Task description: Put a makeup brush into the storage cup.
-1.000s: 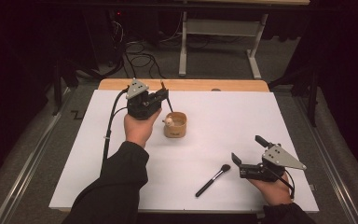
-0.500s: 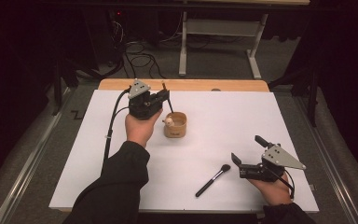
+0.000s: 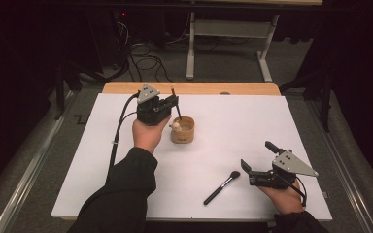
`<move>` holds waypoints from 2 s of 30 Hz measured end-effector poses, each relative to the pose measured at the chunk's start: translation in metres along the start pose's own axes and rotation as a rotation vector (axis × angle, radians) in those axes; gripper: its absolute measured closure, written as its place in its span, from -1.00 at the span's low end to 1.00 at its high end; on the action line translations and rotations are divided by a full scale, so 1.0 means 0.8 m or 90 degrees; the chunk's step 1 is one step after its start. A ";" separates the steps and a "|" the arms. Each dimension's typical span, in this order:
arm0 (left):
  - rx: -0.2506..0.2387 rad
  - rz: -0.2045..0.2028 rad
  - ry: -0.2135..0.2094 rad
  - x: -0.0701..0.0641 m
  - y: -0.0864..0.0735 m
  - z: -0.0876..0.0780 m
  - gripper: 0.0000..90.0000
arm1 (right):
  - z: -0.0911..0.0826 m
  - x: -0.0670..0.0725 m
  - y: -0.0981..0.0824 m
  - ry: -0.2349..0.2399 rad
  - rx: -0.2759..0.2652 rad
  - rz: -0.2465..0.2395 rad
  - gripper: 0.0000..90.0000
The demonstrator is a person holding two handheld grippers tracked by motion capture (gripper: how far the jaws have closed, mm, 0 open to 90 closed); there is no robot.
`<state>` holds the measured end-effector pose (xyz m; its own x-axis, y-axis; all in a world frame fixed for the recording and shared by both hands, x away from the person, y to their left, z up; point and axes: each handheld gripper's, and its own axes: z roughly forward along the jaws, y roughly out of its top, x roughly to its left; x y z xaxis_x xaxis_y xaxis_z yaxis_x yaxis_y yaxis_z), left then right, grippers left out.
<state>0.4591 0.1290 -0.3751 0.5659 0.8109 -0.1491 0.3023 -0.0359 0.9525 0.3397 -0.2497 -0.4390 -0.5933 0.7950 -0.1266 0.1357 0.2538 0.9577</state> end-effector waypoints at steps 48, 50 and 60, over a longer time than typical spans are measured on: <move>0.048 -0.018 0.034 0.015 -0.040 0.004 -0.24 | 0.002 0.004 -0.002 0.004 0.005 -0.007 -0.99; 0.050 -0.012 0.034 0.014 -0.039 0.003 -0.31 | 0.003 0.005 -0.001 0.004 0.005 -0.009 -1.00; 0.041 -0.021 0.026 0.016 -0.042 -0.005 -0.41 | 0.003 0.006 -0.001 0.005 0.006 -0.009 -0.99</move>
<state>0.4530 0.1433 -0.4080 0.5234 0.8353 -0.1684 0.3700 -0.0447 0.9280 0.3386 -0.2451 -0.4412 -0.6009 0.7872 -0.1386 0.1345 0.2705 0.9533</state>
